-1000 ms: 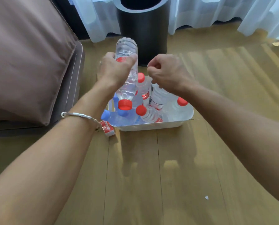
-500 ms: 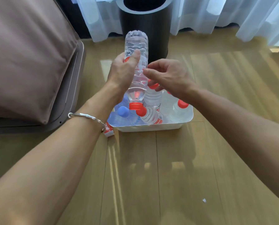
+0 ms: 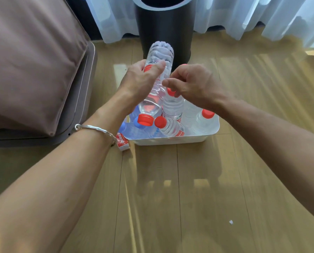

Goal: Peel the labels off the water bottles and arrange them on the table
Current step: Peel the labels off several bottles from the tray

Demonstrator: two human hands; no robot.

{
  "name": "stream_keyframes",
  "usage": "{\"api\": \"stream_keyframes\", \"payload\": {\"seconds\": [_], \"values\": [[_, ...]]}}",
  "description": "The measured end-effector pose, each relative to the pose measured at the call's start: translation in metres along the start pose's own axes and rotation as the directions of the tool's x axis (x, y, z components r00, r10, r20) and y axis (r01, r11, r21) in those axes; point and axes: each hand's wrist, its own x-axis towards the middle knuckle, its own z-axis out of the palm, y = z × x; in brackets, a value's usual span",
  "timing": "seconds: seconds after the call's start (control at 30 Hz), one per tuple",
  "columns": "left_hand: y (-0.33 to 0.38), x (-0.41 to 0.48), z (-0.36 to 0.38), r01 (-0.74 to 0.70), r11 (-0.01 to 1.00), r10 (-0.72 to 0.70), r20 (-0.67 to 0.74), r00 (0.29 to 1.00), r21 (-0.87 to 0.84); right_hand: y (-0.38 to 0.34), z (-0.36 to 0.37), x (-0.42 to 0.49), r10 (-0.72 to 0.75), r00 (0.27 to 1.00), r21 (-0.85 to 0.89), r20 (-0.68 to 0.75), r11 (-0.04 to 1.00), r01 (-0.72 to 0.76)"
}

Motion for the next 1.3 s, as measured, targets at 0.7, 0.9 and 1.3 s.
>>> {"api": "stream_keyframes", "payload": {"seconds": [0.7, 0.9, 1.3], "values": [[-0.002, 0.003, 0.003, 0.055, 0.945, -0.036, -0.065, 0.997, 0.322, -0.015, 0.019, -0.012, -0.122, 0.992, -0.626, 0.032, 0.771, 0.115], [0.003, 0.010, 0.001, 0.201, 0.879, -0.191, -0.067, 0.979, 0.433, -0.018, 0.020, -0.012, -0.109, 0.994, -0.628, 0.019, 0.772, 0.097], [0.017, 0.004, -0.004, 0.286, 0.835, -0.245, -0.149, 0.958, 0.471, -0.021, 0.028, -0.004, -0.108, 0.993, -0.622, -0.045, 0.781, 0.057]]}}
